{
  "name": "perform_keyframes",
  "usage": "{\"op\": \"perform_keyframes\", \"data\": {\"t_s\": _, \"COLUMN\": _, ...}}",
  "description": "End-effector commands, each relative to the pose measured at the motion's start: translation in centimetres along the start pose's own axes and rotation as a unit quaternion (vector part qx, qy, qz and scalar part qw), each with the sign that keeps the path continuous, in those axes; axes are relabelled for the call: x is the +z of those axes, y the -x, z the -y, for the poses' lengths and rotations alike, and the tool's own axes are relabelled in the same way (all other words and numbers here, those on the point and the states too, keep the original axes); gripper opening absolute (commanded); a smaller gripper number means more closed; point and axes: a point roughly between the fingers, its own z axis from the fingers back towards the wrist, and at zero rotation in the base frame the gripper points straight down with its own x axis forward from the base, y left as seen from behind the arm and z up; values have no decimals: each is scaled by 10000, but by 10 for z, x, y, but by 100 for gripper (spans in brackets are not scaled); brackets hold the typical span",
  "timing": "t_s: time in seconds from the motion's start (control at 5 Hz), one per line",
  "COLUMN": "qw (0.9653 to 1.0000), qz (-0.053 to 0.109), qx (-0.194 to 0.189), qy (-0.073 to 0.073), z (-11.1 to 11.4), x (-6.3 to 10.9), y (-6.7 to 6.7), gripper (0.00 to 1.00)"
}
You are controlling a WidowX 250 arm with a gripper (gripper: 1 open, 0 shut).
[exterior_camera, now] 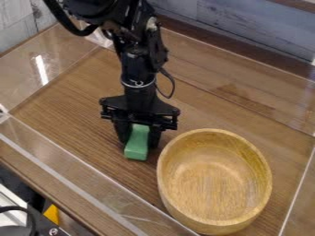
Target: Put the green block in the brown bowl
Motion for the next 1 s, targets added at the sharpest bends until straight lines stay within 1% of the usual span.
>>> {"op": "perform_keyframes", "data": {"t_s": 0.0, "qw": 9997, "qz": 241, "qx": 49, "qy": 54, "z": -1, "x": 19, "y": -11, "gripper": 0}}
{"op": "perform_keyframes", "data": {"t_s": 0.8, "qw": 9999, "qz": 143, "qx": 0, "qy": -6, "z": -3, "x": 37, "y": -13, "gripper": 0}}
